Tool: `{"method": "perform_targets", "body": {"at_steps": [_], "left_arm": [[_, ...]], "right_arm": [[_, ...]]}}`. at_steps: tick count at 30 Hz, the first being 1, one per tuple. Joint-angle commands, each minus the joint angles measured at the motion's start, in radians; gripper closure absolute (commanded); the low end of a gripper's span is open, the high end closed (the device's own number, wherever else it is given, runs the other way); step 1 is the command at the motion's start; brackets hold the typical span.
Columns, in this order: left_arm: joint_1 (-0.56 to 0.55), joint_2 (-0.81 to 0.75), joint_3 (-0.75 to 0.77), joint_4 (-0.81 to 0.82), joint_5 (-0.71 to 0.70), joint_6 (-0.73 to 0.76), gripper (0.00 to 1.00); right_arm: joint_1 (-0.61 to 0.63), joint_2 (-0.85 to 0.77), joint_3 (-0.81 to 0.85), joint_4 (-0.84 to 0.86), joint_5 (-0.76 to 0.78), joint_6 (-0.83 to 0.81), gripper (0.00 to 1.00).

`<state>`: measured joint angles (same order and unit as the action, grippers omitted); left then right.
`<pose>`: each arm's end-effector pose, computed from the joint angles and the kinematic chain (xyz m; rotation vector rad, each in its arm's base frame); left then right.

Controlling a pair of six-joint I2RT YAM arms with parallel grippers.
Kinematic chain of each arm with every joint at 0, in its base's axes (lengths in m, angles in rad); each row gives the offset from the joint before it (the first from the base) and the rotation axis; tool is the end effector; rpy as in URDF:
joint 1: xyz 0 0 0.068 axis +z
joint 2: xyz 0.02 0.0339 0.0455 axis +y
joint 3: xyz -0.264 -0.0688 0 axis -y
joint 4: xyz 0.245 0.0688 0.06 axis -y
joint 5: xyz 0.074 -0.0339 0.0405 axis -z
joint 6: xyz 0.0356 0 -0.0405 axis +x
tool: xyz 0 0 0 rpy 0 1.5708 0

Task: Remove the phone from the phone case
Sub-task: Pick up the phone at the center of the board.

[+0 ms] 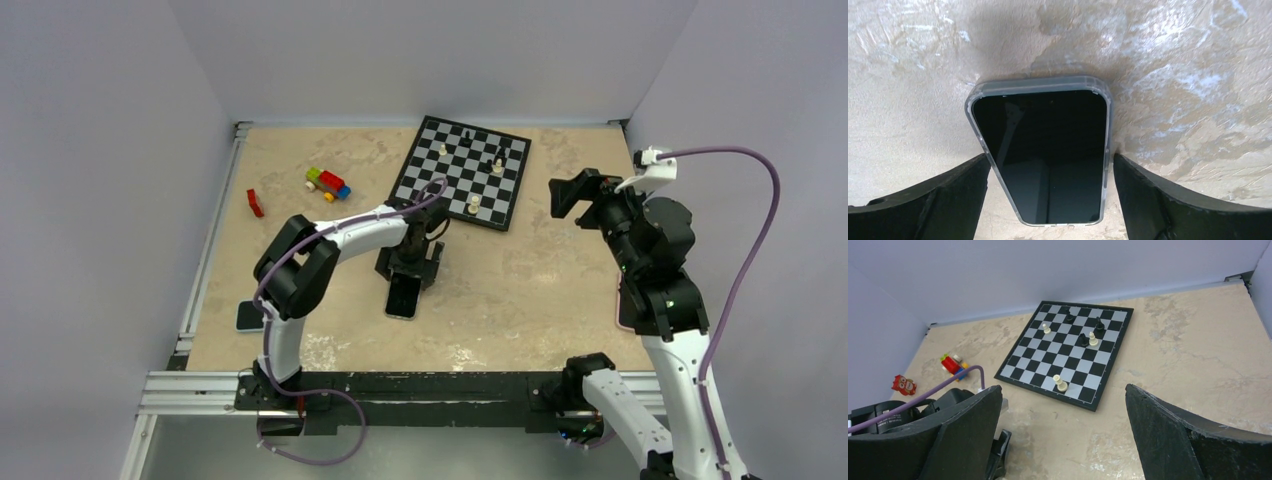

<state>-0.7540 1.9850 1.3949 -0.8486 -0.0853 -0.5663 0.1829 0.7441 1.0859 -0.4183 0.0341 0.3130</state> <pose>0.2773 -0.2563 0.1602 0.2713 2.9727 -0.0205 0.1435 0.0253 0.4226 0.1340 1.6535 0.3496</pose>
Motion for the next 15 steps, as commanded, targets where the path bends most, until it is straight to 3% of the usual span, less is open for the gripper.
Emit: {"method": "perform_targets", "body": {"at_steps": [1,7,12,15], "left_arm": [[-0.004,0.05,0.063,-0.041,-0.076,-0.02,0.06],[-0.003,0.042,0.016,-0.011,-0.067,-0.037,0.21],[-0.001,-0.009,-0.031,0.041,-0.002,-0.03,0.51],[0.0,-0.081,-0.077,0.107,0.058,-0.033,0.63]], "right_arm": [[0.004,0.017,-0.003,0.041,-0.007,0.005,0.04],[0.003,0.026,-0.009,0.034,-0.005,0.009,0.05],[0.003,0.069,-0.026,0.011,-0.007,0.034,0.05],[0.003,0.105,-0.026,-0.013,0.01,0.064,0.09]]}}
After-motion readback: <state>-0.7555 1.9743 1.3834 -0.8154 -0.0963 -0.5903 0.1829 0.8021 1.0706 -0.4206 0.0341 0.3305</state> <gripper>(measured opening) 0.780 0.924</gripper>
